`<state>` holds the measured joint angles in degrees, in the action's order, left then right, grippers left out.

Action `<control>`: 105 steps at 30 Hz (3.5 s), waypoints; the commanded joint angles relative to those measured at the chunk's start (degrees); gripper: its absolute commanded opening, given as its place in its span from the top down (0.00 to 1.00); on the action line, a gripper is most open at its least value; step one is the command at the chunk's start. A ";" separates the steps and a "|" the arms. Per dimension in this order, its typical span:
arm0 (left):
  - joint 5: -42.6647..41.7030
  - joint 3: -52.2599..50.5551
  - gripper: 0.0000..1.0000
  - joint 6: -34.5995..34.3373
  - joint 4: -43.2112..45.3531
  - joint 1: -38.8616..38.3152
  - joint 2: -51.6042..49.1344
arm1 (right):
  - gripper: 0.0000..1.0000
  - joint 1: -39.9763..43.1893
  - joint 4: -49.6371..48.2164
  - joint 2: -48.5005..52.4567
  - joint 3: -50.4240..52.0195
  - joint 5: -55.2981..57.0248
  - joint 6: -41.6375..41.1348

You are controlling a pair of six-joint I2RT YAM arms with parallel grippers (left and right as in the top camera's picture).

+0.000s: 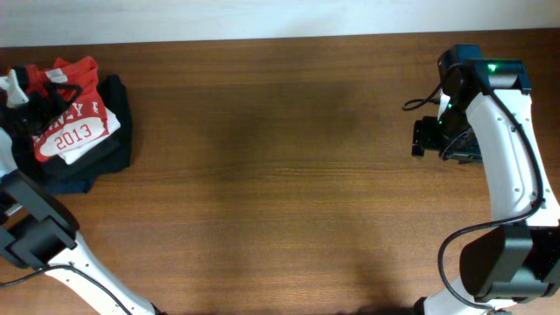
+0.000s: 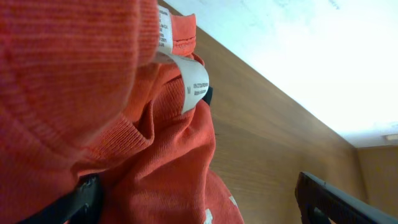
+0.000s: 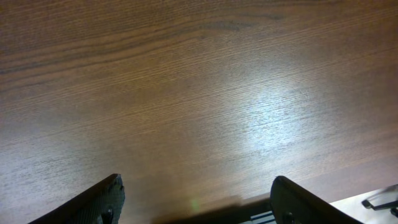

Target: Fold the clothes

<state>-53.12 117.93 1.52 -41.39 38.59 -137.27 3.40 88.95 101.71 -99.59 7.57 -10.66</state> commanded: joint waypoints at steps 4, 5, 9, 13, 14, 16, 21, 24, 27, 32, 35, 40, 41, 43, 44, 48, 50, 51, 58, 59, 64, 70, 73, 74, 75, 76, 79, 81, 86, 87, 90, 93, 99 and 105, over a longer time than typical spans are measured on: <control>4.46 -2.71 0.01 4.31 -1.68 0.50 6.62 | 0.19 0.44 0.20 -1.07 -0.92 0.15 -0.11; 5.20 -2.71 0.01 4.63 -1.68 -0.48 9.44 | 0.17 0.44 0.20 -1.07 -0.92 0.13 -0.09; 16.00 -2.71 0.01 5.16 -3.19 -8.33 20.02 | 0.01 0.98 -0.50 -1.07 -0.92 -2.12 0.37; 28.94 -2.71 0.01 5.90 -6.29 -20.87 24.81 | 0.01 4.24 -3.65 -1.05 -0.92 -13.57 6.03; 32.09 -2.71 0.01 5.90 -8.81 -25.51 24.72 | 0.01 5.46 -3.89 -1.05 -0.92 -17.16 8.20; 39.63 -2.71 0.01 5.86 -16.57 -32.17 24.35 | 0.01 7.23 -2.10 -0.96 -0.92 -19.63 10.08; 42.88 -2.73 0.01 2.99 -36.85 -37.88 24.35 | 0.01 8.33 6.27 -0.96 0.00 -19.65 11.54; 43.95 -3.06 0.01 1.51 -47.89 -37.51 24.35 | 0.01 8.33 8.41 -0.98 3.06 -19.87 11.54; 45.68 -5.44 0.01 1.53 -52.17 -36.79 24.39 | 0.01 8.31 7.93 -1.77 8.92 -20.92 12.33; 45.24 -20.52 0.01 0.61 -50.42 -35.78 25.79 | 0.01 8.33 0.48 -8.24 24.63 -20.90 12.37; 45.22 -32.44 0.01 -0.31 -45.81 -35.10 32.17 | 0.01 8.26 -1.60 -15.89 30.08 -22.60 12.37; 44.85 -50.58 0.01 -3.13 -36.35 -34.80 57.96 | 0.01 8.26 -2.32 -43.12 30.38 -21.86 12.37; 45.13 -52.30 0.01 -3.08 -34.47 -34.80 63.69 | 0.01 8.26 -3.39 -49.16 30.38 -20.87 12.33; 45.72 -55.39 0.01 -3.08 -30.14 -34.77 75.87 | 0.02 8.26 -6.16 -58.51 30.38 -19.87 12.35; 46.10 -56.00 0.01 -3.06 -27.96 -34.77 81.37 | 0.01 8.26 -8.39 -63.63 30.38 -19.85 12.35; 46.10 -56.06 0.01 -3.06 -22.82 -34.77 102.75 | 0.01 8.26 -8.83 -82.31 30.38 -19.82 12.35; 46.10 -56.06 0.01 -3.06 -22.93 -34.77 109.87 | 0.01 8.26 -8.57 -88.08 30.38 -19.82 12.35; 46.10 -56.06 0.01 -3.06 -22.93 -34.77 113.24 | 0.01 8.26 -8.57 -90.71 30.38 -19.82 12.35; 46.10 -56.06 0.01 -3.06 -28.41 -34.77 121.00 | 0.01 7.26 -8.94 -95.43 38.25 -21.07 11.47; 46.10 -56.06 0.01 -3.06 -31.10 -34.77 121.00 | 0.01 6.23 -9.57 -95.45 41.00 -23.56 9.01; 45.88 -56.06 0.01 -3.23 -35.41 -34.77 121.00 | 0.01 2.93 -15.13 -98.29 54.12 -26.51 8.09; 45.88 -56.06 0.01 -3.23 -35.41 -34.77 121.00 | 0.01 2.54 -46.66 -101.46 66.62 -22.58 14.12; 45.88 -56.06 0.01 -3.23 -35.41 -34.77 121.00 | 0.01 2.51 -61.70 -101.46 75.73 -18.62 20.65; 45.88 -56.06 0.01 -3.23 -35.41 -34.77 121.00 | 0.02 2.51 -66.01 -101.46 79.08 -18.60 21.42; 45.88 -56.06 0.01 -3.23 -35.41 -34.77 121.00 | 0.01 2.51 -71.71 -101.48 83.36 -18.40 21.38; 45.88 -56.06 0.01 -3.23 -35.41 -34.77 121.00 | 0.01 2.51 -75.28 -101.48 86.14 -18.43 21.38; 45.88 -56.06 0.01 -3.23 -35.41 -34.77 121.00 | 0.01 2.51 -85.61 -101.48 94.84 -18.25 21.40; 45.88 -56.06 0.01 -3.23 -35.41 -34.77 121.00 | 0.01 2.49 -87.65 -101.48 99.32 -18.25 21.44; 45.88 -56.06 0.01 -3.23 -35.41 -34.77 121.00 | 0.01 2.23 -85.33 -101.50 99.27 -17.25 23.74; 45.88 -56.06 0.01 -3.23 -35.41 -34.77 121.00 | 0.01 2.23 -85.33 -101.50 99.27 -17.22 23.74; 45.88 -56.06 0.01 -3.23 -35.41 -34.77 121.00 | 0.01 2.23 -85.33 -101.46 99.27 -17.25 23.71; 45.88 -56.06 0.01 -3.23 -35.41 -34.77 121.00 | 0.01 2.23 -85.33 -101.46 99.27 -17.25 23.71; 45.88 -56.06 0.01 -3.23 -35.41 -34.77 121.00 | 0.01 2.23 -85.33 -101.44 99.27 -17.25 23.71; 45.88 -56.06 0.01 -3.23 -35.41 -34.77 121.00 | 0.01 2.23 -85.33 -101.42 99.27 -17.25 23.71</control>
<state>-7.22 61.80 -1.17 -76.97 3.57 -16.43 6.15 3.44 0.80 -0.80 -10.37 12.67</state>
